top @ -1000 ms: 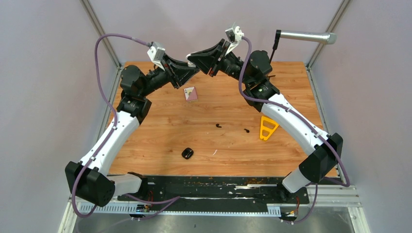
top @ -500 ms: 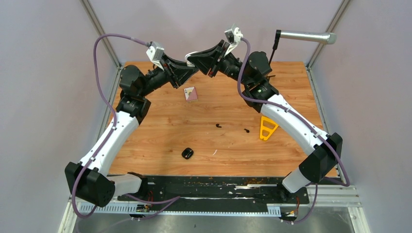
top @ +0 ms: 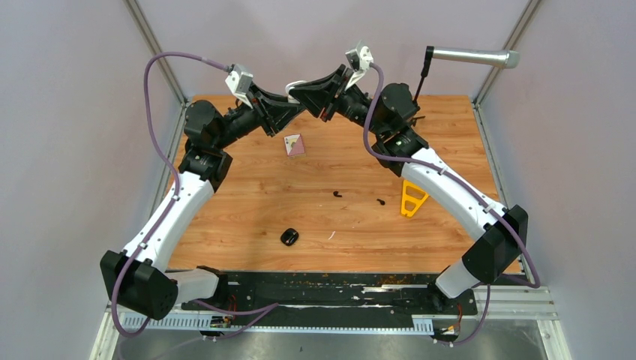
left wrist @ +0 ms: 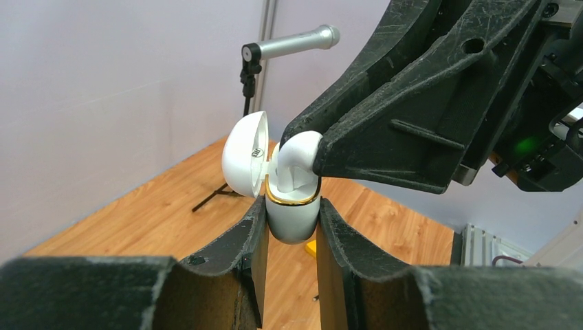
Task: Insert the wireless bluetooth earbuds into the charging case
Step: Place the earbud in the charging case.
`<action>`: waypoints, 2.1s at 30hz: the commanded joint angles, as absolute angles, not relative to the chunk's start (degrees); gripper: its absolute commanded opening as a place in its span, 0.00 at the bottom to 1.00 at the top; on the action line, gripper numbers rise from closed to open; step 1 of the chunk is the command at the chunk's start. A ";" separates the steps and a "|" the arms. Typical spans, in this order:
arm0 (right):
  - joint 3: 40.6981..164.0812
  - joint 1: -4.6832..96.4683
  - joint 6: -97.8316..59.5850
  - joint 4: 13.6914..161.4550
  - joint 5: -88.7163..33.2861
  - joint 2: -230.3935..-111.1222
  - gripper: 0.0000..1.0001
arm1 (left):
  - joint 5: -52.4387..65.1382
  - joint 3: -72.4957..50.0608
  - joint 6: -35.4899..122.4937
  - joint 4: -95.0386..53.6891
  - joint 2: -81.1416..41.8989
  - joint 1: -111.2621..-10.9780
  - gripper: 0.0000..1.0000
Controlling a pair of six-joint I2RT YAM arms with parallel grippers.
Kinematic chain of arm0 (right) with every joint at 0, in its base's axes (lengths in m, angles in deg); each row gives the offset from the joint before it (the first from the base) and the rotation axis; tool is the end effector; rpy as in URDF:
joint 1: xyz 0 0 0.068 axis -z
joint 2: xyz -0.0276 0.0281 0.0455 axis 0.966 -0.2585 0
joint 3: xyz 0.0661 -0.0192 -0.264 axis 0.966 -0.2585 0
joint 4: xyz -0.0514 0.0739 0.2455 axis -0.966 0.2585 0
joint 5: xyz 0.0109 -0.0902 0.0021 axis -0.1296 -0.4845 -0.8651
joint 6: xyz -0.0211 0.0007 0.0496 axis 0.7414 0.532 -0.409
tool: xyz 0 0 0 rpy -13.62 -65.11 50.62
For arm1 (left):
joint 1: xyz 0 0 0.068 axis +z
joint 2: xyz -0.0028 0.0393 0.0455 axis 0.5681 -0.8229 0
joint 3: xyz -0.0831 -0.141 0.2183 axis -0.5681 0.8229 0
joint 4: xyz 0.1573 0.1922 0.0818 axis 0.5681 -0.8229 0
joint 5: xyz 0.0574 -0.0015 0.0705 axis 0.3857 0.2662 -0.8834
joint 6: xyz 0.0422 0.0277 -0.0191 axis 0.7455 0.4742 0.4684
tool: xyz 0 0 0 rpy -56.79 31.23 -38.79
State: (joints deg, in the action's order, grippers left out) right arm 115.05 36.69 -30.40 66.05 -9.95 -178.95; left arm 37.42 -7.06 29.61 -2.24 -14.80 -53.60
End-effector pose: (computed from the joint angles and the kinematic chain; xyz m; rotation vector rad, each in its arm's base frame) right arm 0.2749 0.2367 0.4695 -0.6276 1.1830 1.1131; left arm 0.2540 -0.1112 0.4428 0.5504 1.3012 -1.0791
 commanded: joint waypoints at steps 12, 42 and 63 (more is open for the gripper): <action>115.46 36.42 -27.72 68.00 -9.70 -177.73 0.26 | 37.79 -6.88 28.94 2.35 -11.86 -53.43 0.00; 125.42 38.09 -12.90 80.39 -4.16 -175.37 0.60 | 42.28 -1.05 32.58 5.89 -10.93 -53.42 0.00; 132.20 42.99 -6.61 119.64 21.24 -180.88 0.99 | 50.40 13.06 42.16 10.82 -5.20 -54.25 0.00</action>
